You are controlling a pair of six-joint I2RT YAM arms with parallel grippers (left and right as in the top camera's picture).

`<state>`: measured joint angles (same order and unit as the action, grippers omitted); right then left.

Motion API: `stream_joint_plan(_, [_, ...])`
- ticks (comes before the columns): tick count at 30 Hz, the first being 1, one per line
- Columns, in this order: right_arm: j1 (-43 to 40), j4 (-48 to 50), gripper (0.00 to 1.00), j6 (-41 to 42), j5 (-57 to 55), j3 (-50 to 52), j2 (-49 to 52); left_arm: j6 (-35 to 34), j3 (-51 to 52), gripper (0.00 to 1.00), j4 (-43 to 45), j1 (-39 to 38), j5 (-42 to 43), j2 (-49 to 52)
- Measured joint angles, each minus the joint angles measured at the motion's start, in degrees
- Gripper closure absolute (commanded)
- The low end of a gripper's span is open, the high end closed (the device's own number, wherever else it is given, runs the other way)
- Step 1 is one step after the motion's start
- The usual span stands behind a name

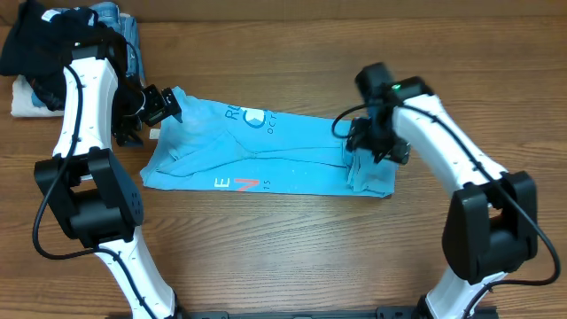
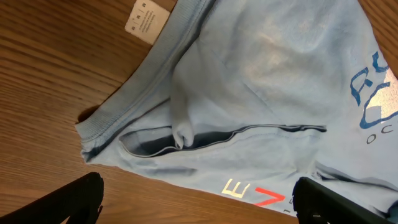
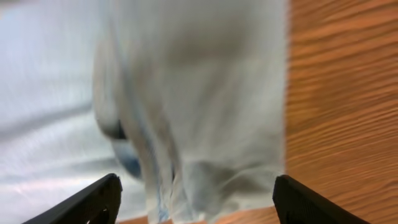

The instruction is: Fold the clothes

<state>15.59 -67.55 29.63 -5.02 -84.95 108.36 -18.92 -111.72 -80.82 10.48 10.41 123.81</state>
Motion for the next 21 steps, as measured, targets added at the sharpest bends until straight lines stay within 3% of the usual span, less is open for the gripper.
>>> stream_joint_plan(4, [-3.5, -0.5, 0.57, -0.3, 0.5, -0.2, -0.1, 0.0, 0.0, 0.0, -0.2, 0.0, 0.0, 0.0])
stream_joint_plan(7, [-5.5, 1.7, 0.8, -2.5, 3.5, -0.2, -0.1, 0.6, 0.0, 0.0, -0.3, 0.0, 0.0, 0.0])
stream_joint_plan(12, [-5.4, 5.7, 0.92, -4.4, 8.5, 1.4, -0.1, 0.9, 0.0, 0.0, -0.5, 0.0, 0.0, 0.0])
stream_joint_plan(21, [-5.0, 13.8, 0.93, -4.6, 13.0, 11.6, -0.2, 1.1, 0.0, 0.0, -1.0, 0.0, 0.0, 0.0])
